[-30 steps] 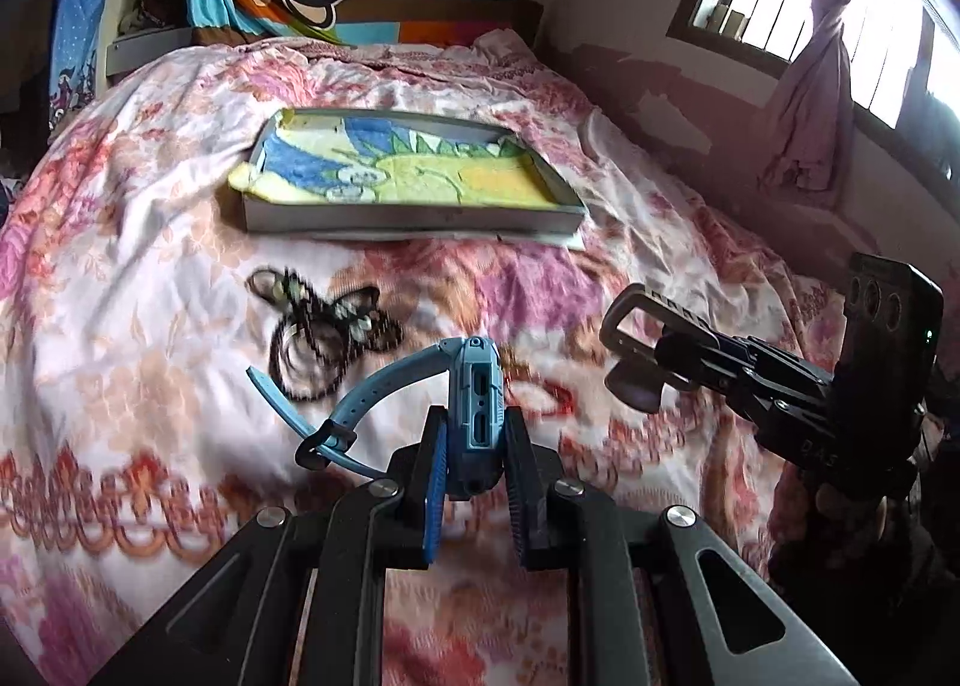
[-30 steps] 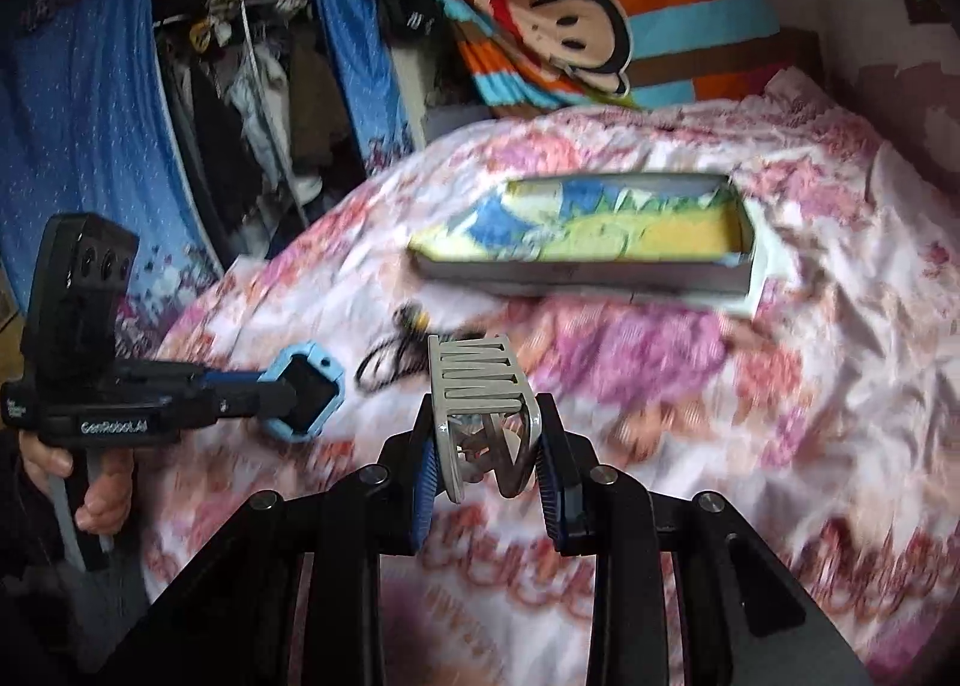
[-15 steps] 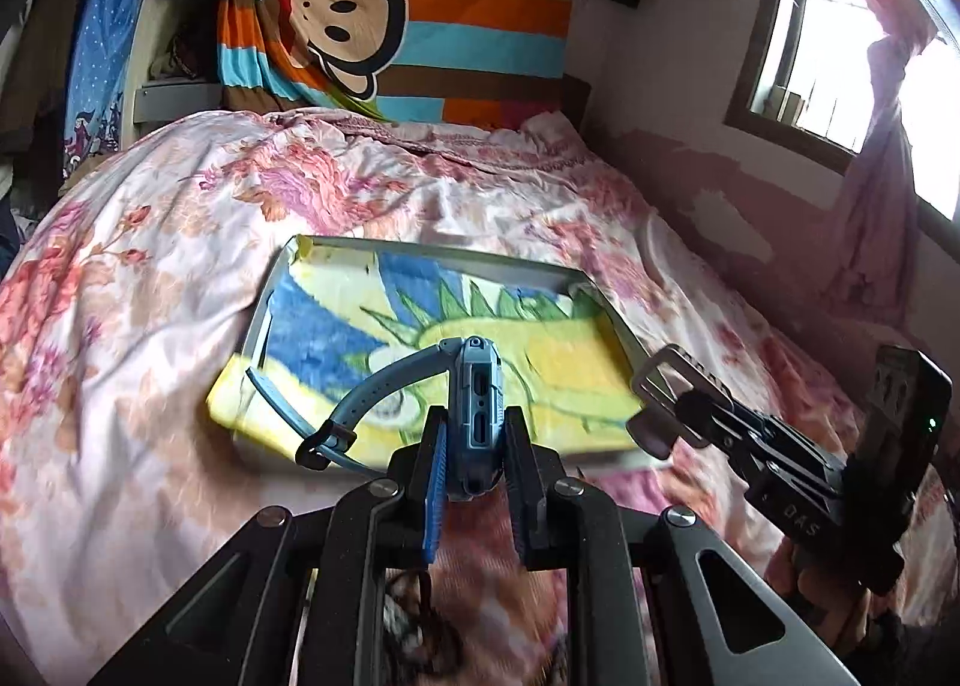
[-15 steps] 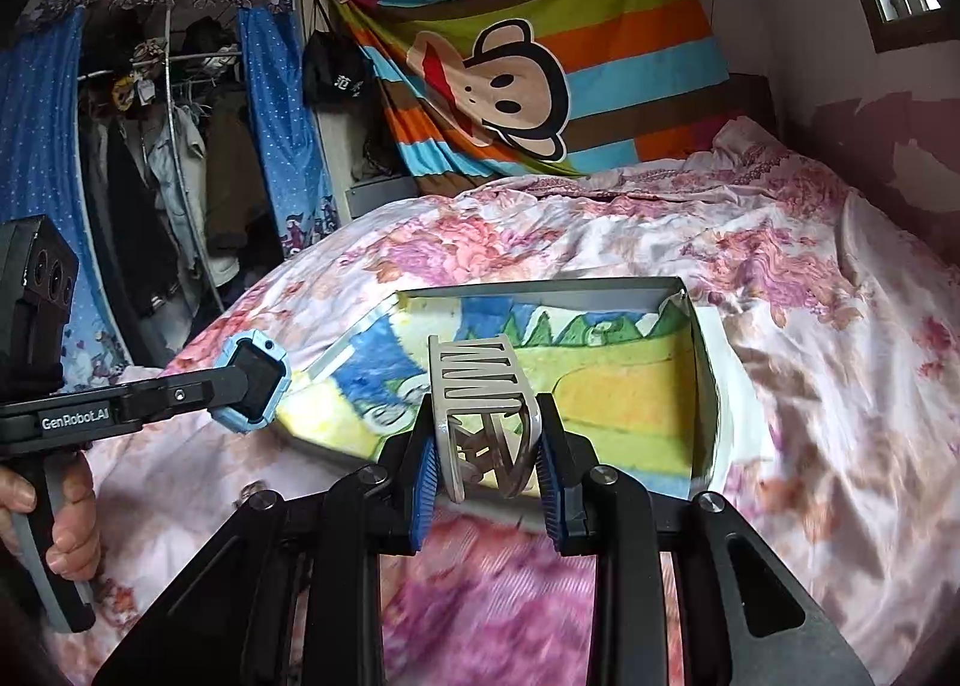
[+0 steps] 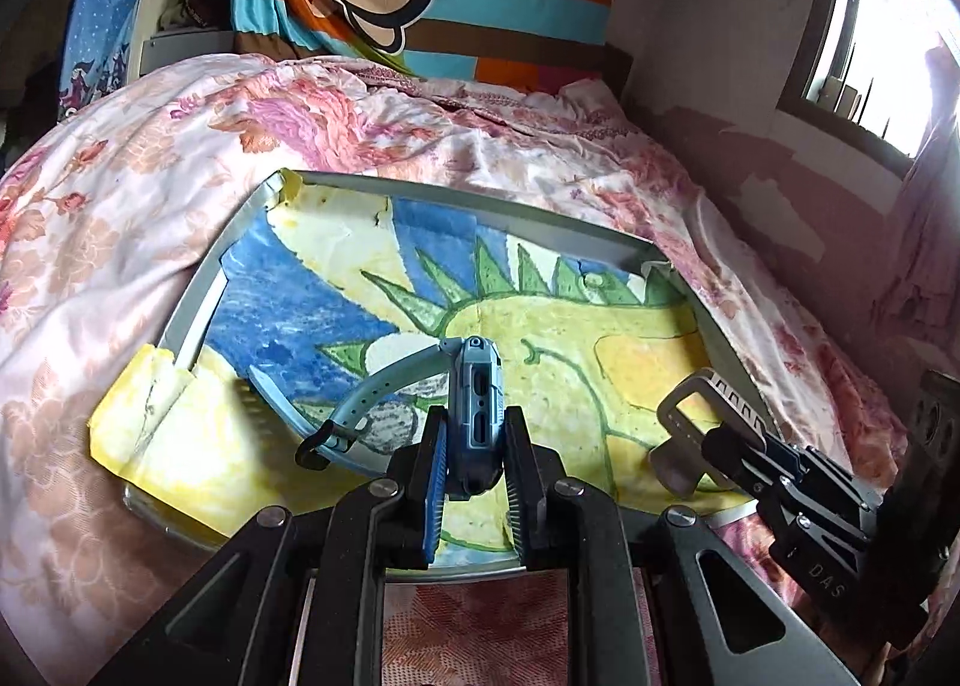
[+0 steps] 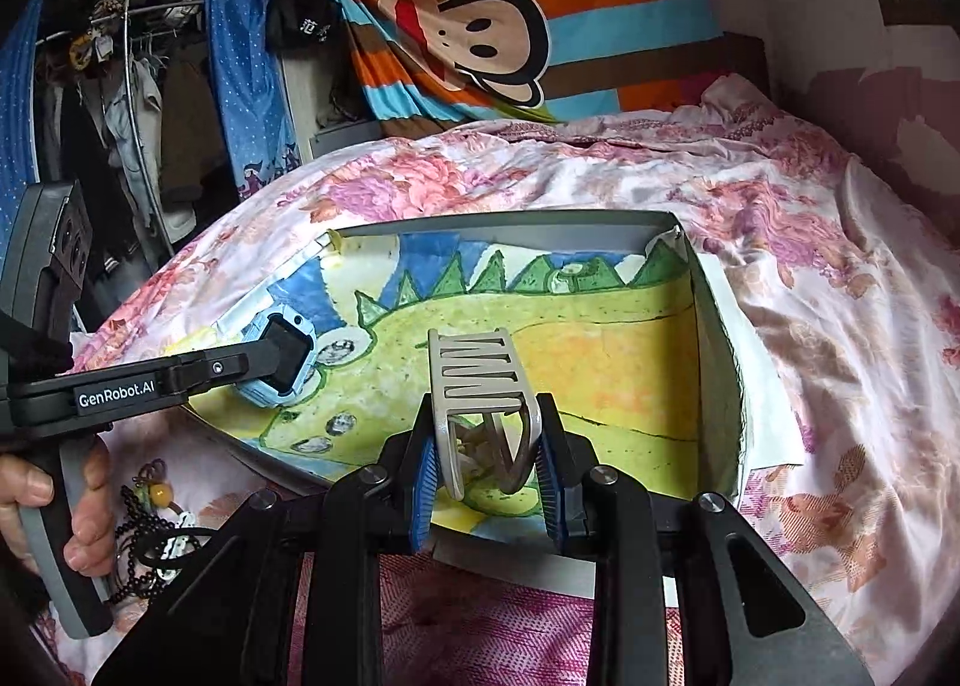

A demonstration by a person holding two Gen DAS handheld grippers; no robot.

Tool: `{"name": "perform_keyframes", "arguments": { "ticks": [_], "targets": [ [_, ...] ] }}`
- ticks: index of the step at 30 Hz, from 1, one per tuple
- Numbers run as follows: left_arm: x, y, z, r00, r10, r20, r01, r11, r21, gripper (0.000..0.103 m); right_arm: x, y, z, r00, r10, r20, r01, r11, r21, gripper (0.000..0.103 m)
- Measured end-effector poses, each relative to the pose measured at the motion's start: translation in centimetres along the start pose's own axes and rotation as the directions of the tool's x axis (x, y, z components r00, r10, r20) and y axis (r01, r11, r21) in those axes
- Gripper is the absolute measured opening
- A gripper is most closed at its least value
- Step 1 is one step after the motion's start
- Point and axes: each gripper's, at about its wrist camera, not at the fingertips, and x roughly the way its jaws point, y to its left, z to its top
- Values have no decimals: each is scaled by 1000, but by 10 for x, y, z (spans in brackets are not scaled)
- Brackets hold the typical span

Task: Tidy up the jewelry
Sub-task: 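Carry both watches into the grey tray and open both grippers, then lift both open grippers away from the tray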

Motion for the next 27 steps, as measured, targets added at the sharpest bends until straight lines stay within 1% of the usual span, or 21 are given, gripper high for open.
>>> {"name": "perform_keyframes", "arguments": {
  "ticks": [6,8,9,10,13,14,15,16,17,19,20,21,24,25,27],
  "targets": [
    [3,0,-1,1000,8,-22,-8,1000,10,17,1,1,-4,1000,-15,-4,15,1000,-19,28],
    [4,1,-1,999,7,-36,-7,1000,-1,18,1,1,-4,1000,-21,-3,21,1000,-21,35],
    [4,2,0,999,4,-42,-4,1000,-10,19,0,0,-4,1000,-24,1,24,1000,-19,43],
    [2,5,0,999,-2,-42,1,1000,-24,20,-1,0,-3,1000,-26,6,26,1000,-17,48],
    [-3,9,2,999,5,-35,-7,999,-52,33,-4,-2,-2,999,-32,6,32,999,-8,50],
    [-7,11,3,1000,2,-25,-4,998,-66,43,-5,-2,-2,999,-36,5,36,999,-7,51],
    [-11,13,3,1000,0,-15,-1,997,-80,60,-5,-3,-2,999,-41,5,41,999,-7,53],
    [-17,15,4,1000,-2,4,2,995,-100,67,-7,-2,-1,999,-48,5,48,999,-8,57],
    [-25,18,4,999,-6,35,10,992,-124,75,-9,-1,-1,998,-56,8,56,998,-9,59],
    [-36,19,6,998,-9,58,17,990,-139,77,-15,1,0,997,-69,19,69,997,-14,64],
    [-42,19,8,998,-5,63,14,990,-142,80,-19,2,2,997,-78,26,78,997,-16,65],
    [-47,18,9,998,3,70,8,990,-144,86,-23,4,3,996,-84,33,84,996,-17,68],
    [-66,16,10,994,19,110,-3,989,-149,96,-40,8,8,994,-86,68,87,996,-12,81],
    [-74,15,11,992,24,125,-6,989,-145,97,-47,9,10,993,-86,79,87,996,-8,86],
    [-92,11,11,986,43,159,-22,991,-130,101,-61,13,13,991,-85,103,86,996,0,91]
  ]
}}
